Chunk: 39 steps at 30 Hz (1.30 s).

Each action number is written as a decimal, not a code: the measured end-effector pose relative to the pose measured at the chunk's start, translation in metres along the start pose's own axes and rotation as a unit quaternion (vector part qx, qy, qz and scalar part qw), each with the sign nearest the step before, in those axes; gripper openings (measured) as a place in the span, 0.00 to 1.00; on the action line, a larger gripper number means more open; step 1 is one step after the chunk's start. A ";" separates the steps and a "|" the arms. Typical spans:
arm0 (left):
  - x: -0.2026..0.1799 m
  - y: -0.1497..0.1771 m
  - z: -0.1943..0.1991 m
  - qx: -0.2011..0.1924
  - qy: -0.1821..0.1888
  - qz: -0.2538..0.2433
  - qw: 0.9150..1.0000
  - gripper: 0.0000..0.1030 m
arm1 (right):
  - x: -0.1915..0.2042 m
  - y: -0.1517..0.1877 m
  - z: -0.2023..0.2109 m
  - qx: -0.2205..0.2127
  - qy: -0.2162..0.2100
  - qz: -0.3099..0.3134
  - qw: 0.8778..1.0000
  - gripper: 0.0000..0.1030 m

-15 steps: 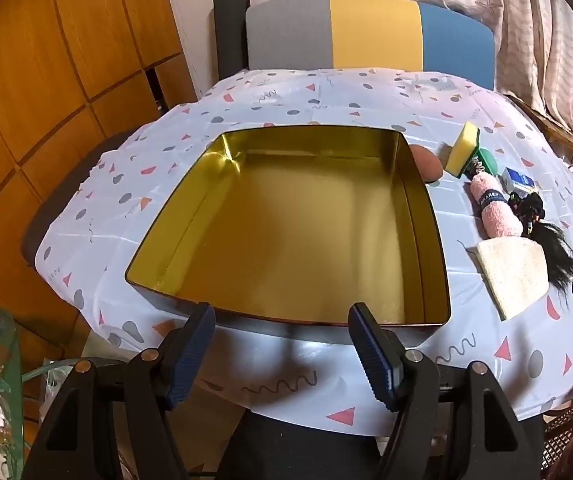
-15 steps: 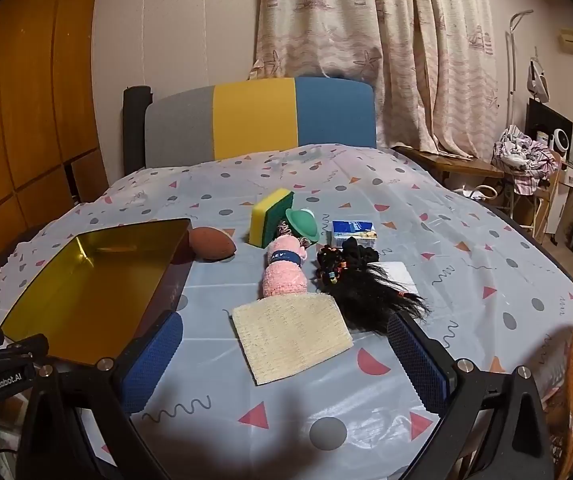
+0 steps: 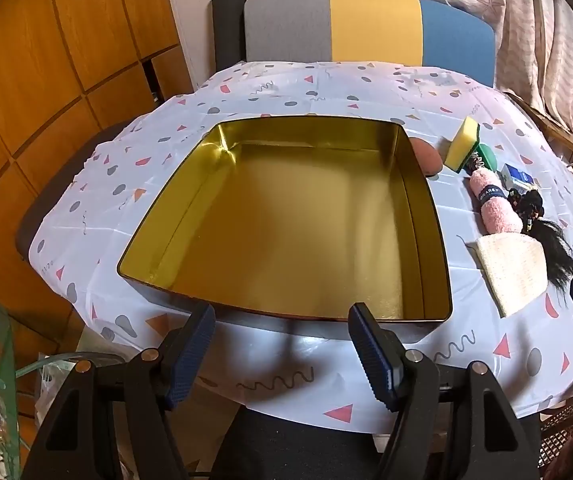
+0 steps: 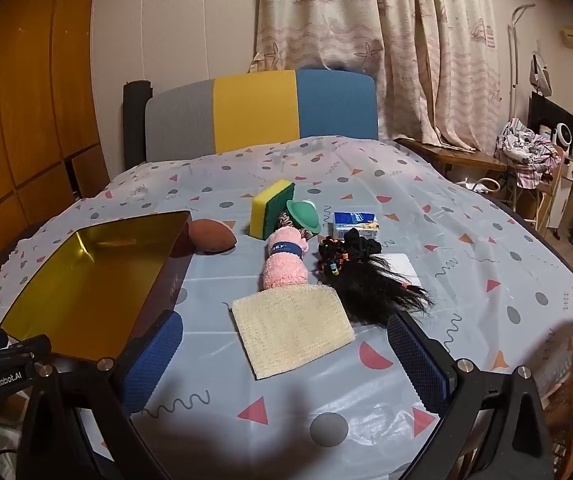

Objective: Organize soft objects

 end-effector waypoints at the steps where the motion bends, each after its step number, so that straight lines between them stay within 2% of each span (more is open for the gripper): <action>1: 0.007 -0.008 0.000 0.005 0.005 0.002 1.000 0.68 | 0.000 0.000 0.000 0.000 0.000 0.000 1.000 1.00; 39: 0.014 -0.011 -0.006 0.020 0.007 -0.002 1.000 0.68 | -0.005 0.005 -0.007 0.018 -0.003 -0.008 1.000 1.00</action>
Point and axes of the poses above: each gripper's, at about its wrist camera, not at the fingertips, and z roughly against the way its jaws point, x to its left, y to its underside, the point moved 2 cm from there along -z, roughly the way its jaws point, and after that the axes turned 9 degrees about -x, right-handed, at the moved point
